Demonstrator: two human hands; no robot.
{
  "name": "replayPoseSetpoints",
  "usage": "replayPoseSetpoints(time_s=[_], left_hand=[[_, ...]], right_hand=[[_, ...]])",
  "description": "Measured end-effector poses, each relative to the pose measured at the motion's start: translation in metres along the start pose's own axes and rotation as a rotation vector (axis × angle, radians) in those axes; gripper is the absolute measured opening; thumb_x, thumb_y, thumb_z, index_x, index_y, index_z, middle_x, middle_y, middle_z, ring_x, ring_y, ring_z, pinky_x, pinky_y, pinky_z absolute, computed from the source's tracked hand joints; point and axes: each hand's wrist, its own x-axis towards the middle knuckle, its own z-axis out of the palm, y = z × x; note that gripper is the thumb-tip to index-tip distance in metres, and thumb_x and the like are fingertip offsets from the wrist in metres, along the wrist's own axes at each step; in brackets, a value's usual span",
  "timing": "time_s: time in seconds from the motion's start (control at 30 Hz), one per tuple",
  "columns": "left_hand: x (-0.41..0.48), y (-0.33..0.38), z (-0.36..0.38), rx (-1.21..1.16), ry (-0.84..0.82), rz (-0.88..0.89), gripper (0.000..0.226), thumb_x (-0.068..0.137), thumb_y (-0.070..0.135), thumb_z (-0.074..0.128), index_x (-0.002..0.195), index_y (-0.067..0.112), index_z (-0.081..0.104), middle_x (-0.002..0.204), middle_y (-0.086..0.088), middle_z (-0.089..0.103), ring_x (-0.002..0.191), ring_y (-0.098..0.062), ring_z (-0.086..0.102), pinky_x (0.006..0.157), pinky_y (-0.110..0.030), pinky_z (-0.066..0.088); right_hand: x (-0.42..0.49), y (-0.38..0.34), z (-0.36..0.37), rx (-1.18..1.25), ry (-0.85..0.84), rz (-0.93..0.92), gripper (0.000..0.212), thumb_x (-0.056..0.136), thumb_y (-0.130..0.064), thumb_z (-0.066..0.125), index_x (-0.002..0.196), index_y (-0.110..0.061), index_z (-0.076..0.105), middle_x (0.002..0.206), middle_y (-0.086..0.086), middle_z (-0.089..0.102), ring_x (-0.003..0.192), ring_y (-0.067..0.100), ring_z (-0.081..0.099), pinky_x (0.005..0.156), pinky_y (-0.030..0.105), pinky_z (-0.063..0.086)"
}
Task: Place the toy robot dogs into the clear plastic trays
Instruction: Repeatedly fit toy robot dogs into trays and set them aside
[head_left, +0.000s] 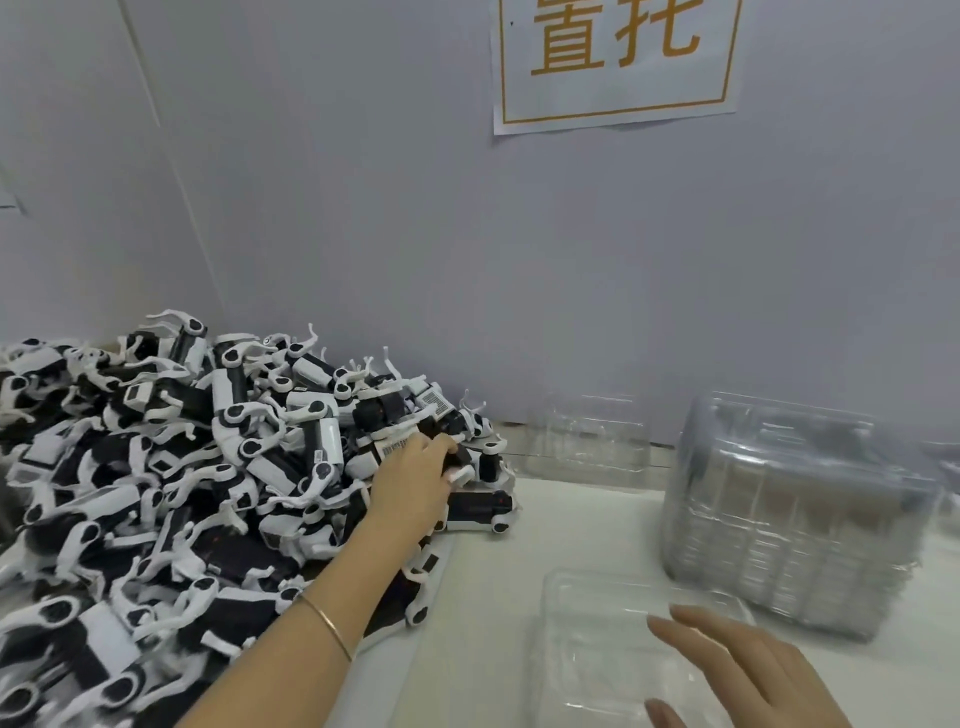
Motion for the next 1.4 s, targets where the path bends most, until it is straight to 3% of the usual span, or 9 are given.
replayPoseSetpoints(time_s=[0.23, 0.33, 0.47, 0.63, 0.77, 0.93, 1.13, 1.27, 1.4], left_hand=[[0.012, 0.047, -0.068, -1.002, 0.291, -0.214, 0.019, 0.082, 0.018, 0.077, 0.071, 0.017, 0.062, 0.088, 0.000, 0.066, 0.087, -0.019, 0.068, 0.074, -0.039, 0.059], [-0.008, 0.082, -0.103, -0.865, 0.517, 0.247, 0.029, 0.076, 0.007, 0.081, 0.062, 0.010, 0.057, 0.079, 0.001, 0.064, 0.091, -0.018, 0.068, 0.077, -0.023, 0.056], [-0.059, 0.129, -0.107, -0.598, 0.566, 0.868, 0.027, 0.077, -0.009, 0.076, 0.063, 0.003, 0.056, 0.068, -0.011, 0.061, 0.094, -0.026, 0.070, 0.082, -0.034, 0.056], [-0.114, 0.170, -0.079, -0.507, 0.375, 1.246, 0.011, 0.081, -0.005, 0.067, 0.080, 0.005, 0.062, 0.084, -0.013, 0.064, 0.085, -0.030, 0.065, 0.082, -0.032, 0.054], [-0.111, 0.131, -0.064, -0.698, -0.020, 0.985, 0.056, 0.077, 0.020, 0.064, 0.129, 0.025, 0.044, 0.154, -0.001, 0.029, 0.142, -0.014, 0.033, 0.111, -0.026, 0.033], [-0.111, 0.059, -0.027, -0.827, -0.640, 0.243, 0.067, 0.075, 0.047, 0.053, 0.136, 0.054, 0.027, 0.147, 0.045, 0.017, 0.144, 0.002, 0.020, 0.113, -0.027, 0.023], [-0.130, 0.038, -0.024, -0.375, -0.583, 0.458, 0.087, 0.063, 0.076, 0.063, 0.138, 0.069, 0.020, 0.140, 0.037, 0.027, 0.115, 0.018, 0.036, 0.088, -0.009, 0.039], [-0.147, 0.055, -0.033, -0.366, -0.066, 0.615, 0.075, 0.053, 0.071, 0.074, 0.095, 0.009, 0.072, 0.099, -0.008, 0.058, 0.093, -0.015, 0.056, 0.072, -0.028, 0.051], [-0.169, 0.078, -0.042, -0.462, -0.047, 0.560, 0.072, 0.060, 0.081, 0.063, 0.088, 0.015, 0.065, 0.101, 0.001, 0.060, 0.086, -0.017, 0.059, 0.074, -0.020, 0.046]], right_hand=[[-0.005, -0.032, -0.015, 0.451, 0.029, 0.436, 0.018, 0.090, -0.051, 0.061, 0.094, -0.039, 0.074, 0.095, -0.013, 0.071, 0.090, 0.005, 0.064, 0.077, 0.019, 0.050], [0.009, -0.034, -0.018, 0.945, 0.018, 0.759, 0.020, 0.081, -0.019, 0.066, 0.092, -0.031, 0.077, 0.095, 0.002, 0.075, 0.083, 0.018, 0.069, 0.066, 0.033, 0.057], [0.042, -0.022, -0.042, 1.331, -0.046, 0.970, 0.042, 0.075, -0.037, 0.060, 0.114, -0.023, 0.065, 0.100, 0.009, 0.074, 0.087, 0.028, 0.070, 0.065, 0.043, 0.054], [0.040, -0.023, -0.041, 1.157, -0.181, 0.893, 0.070, 0.054, -0.032, 0.092, 0.117, -0.032, 0.062, 0.105, 0.010, 0.072, 0.086, 0.024, 0.072, 0.066, 0.031, 0.053], [0.018, 0.000, -0.043, 1.115, 0.122, 1.047, 0.058, 0.055, -0.035, 0.078, 0.111, -0.029, 0.064, 0.096, 0.004, 0.075, 0.085, 0.026, 0.073, 0.064, 0.037, 0.055], [-0.004, 0.024, -0.057, 0.983, 0.126, 1.122, 0.054, 0.062, -0.042, 0.070, 0.109, -0.016, 0.065, 0.097, 0.010, 0.074, 0.082, 0.023, 0.073, 0.070, 0.042, 0.056], [-0.022, 0.031, -0.055, 0.954, 0.105, 1.142, 0.053, 0.058, -0.041, 0.073, 0.102, -0.013, 0.066, 0.088, 0.013, 0.073, 0.075, 0.033, 0.072, 0.059, 0.037, 0.056], [-0.022, 0.031, -0.049, 0.962, 0.118, 1.140, 0.049, 0.060, -0.039, 0.073, 0.102, -0.013, 0.067, 0.086, 0.012, 0.073, 0.069, 0.027, 0.072, 0.060, 0.036, 0.055], [-0.022, 0.030, -0.042, 0.943, 0.112, 1.143, 0.035, 0.074, -0.030, 0.073, 0.106, -0.017, 0.066, 0.091, 0.014, 0.072, 0.087, 0.038, 0.070, 0.086, 0.055, 0.054]])
